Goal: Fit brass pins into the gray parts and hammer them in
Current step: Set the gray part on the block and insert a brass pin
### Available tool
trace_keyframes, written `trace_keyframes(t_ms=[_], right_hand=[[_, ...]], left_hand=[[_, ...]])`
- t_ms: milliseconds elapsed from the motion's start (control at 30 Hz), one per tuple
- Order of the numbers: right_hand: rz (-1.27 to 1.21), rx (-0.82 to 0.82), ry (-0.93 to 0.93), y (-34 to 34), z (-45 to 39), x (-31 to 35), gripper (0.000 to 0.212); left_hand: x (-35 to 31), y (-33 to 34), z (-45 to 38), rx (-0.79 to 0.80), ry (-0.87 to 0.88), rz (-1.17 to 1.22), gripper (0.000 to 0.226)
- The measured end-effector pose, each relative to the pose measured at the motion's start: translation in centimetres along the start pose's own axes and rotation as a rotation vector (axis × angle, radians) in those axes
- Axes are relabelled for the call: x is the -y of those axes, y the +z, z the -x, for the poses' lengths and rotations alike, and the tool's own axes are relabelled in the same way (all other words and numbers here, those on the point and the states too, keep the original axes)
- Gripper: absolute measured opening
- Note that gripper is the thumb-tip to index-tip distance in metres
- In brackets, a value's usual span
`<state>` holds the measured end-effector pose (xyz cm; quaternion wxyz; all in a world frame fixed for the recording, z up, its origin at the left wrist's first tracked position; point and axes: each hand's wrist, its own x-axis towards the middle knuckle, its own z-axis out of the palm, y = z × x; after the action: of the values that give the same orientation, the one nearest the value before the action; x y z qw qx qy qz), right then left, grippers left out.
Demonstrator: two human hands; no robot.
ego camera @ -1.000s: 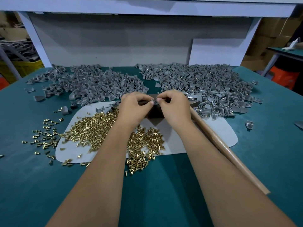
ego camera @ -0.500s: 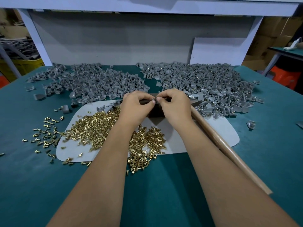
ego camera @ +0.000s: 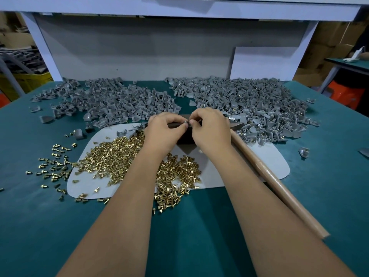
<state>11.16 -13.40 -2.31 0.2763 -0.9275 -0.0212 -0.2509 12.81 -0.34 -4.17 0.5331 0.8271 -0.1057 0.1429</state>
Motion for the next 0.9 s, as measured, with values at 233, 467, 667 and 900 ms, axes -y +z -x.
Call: trace_keyframes(t_ms=[233, 467, 667, 900], right_hand=[[0.075, 0.055, 0.070, -0.5, -0.6, 1.1, 0.015], [0.041, -0.001, 0.014, 0.0, 0.2, 0.5, 0.016], [-0.028, -0.005, -0.031, 0.4, 0.5, -0.5, 0.009], [-0.500, 0.009, 0.171, -0.6, 0.5, -1.2, 0.017]], left_hand=[[-0.4, 0.2, 0.3, -0.038, -0.044, 0.062, 0.023], [-0.5, 0.1, 0.5, -0.004, -0.071, 0.142, 0.010], [-0.3, -0.1, 0.5, 0.005, -0.040, 0.078, 0.016], [-0.3, -0.1, 0.3, 0.023, -0.046, 0.020, 0.008]])
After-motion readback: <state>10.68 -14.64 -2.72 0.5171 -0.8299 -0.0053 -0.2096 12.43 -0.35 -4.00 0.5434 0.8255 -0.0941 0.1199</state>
